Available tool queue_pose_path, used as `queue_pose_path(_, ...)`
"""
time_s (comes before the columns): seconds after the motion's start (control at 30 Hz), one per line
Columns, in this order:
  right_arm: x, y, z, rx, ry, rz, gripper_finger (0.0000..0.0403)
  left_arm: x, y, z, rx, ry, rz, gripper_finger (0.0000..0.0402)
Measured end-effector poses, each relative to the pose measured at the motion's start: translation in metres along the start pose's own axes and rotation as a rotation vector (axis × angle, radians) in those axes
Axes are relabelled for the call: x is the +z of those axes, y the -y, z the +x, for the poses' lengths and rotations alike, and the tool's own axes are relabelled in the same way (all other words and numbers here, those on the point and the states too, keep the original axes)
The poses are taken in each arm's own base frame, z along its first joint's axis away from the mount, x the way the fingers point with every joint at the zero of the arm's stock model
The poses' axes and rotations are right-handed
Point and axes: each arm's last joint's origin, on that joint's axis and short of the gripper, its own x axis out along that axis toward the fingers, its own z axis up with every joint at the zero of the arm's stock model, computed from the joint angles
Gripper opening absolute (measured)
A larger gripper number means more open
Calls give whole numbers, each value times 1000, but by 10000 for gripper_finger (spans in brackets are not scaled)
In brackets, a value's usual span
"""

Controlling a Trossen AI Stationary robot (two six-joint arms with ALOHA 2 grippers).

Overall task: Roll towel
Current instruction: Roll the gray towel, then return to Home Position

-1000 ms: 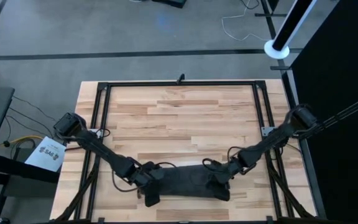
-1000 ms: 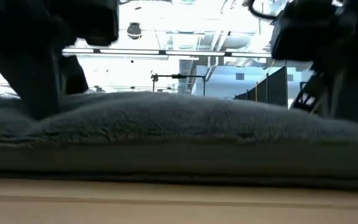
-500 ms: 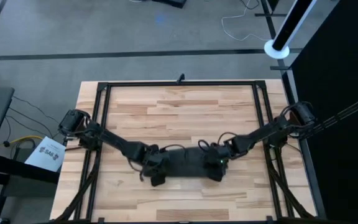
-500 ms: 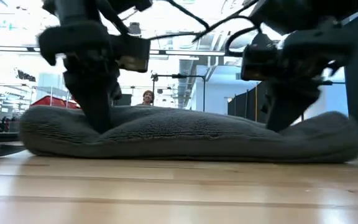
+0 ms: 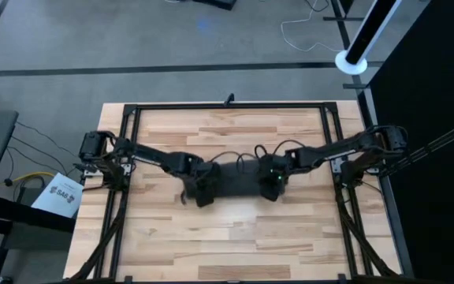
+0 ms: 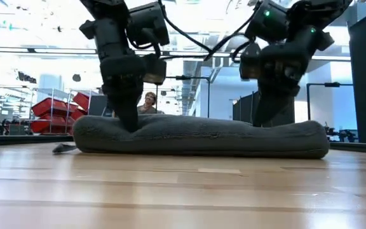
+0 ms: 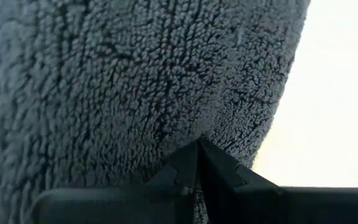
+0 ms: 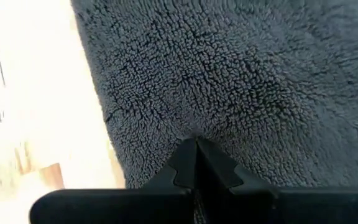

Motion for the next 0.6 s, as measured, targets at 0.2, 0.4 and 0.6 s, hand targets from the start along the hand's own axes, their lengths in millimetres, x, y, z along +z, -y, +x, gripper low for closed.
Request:
queue_pose_path(0.2,3,-12,-42,93,110,-25,0,3,-1,-56,-61,160,-63,0)
queue_pose_path(0.4,-4,-27,-96,214,264,-88,0,-16,7,-128,-70,391,-92,0)
queue_pose_path(0.6,-15,-36,-151,353,480,-144,0,-46,11,-196,-138,655,-100,0)
